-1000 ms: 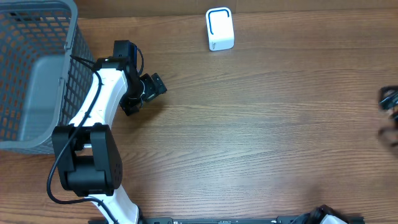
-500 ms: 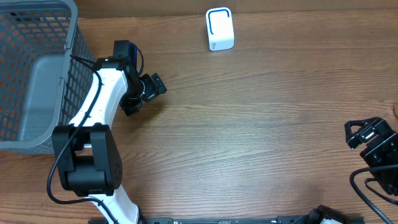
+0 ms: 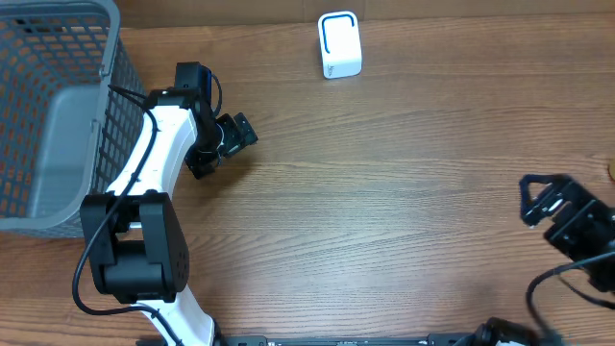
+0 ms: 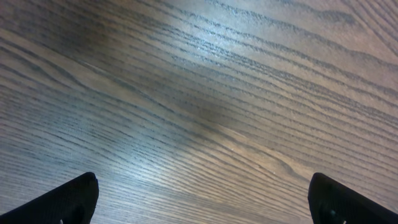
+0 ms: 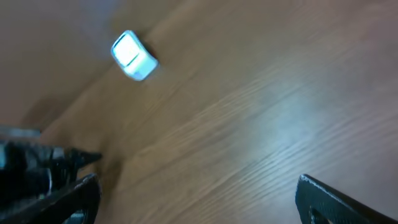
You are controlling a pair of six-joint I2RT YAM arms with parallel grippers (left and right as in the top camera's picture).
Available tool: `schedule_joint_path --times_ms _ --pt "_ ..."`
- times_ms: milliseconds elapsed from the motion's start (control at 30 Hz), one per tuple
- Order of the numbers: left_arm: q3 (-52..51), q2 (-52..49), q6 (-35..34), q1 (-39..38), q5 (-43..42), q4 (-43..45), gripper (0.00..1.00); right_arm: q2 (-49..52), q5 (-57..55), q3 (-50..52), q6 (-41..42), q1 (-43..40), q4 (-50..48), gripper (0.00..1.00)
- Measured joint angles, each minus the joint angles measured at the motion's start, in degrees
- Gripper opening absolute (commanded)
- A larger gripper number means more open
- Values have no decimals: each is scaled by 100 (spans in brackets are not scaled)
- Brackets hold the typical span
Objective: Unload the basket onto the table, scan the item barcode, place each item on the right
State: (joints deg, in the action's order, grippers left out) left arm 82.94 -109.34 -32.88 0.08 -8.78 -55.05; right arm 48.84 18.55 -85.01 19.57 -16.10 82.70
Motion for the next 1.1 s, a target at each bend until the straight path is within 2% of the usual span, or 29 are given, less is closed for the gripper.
schedule_joint_path --times_ms 200,367,833,1100 --pt "-2 0 2 0 0 2 100 -1410 -232 1565 -122 1198 -1714 100" --pt "-4 0 0 0 9 2 100 -2594 -549 3154 -166 1797 -3206 100" --pt "-9 0 0 0 20 0 100 -4444 -876 7163 -179 1915 -7490 100" --pt "-9 0 0 0 20 2 100 -4800 -907 8207 -179 1956 -8887 100"
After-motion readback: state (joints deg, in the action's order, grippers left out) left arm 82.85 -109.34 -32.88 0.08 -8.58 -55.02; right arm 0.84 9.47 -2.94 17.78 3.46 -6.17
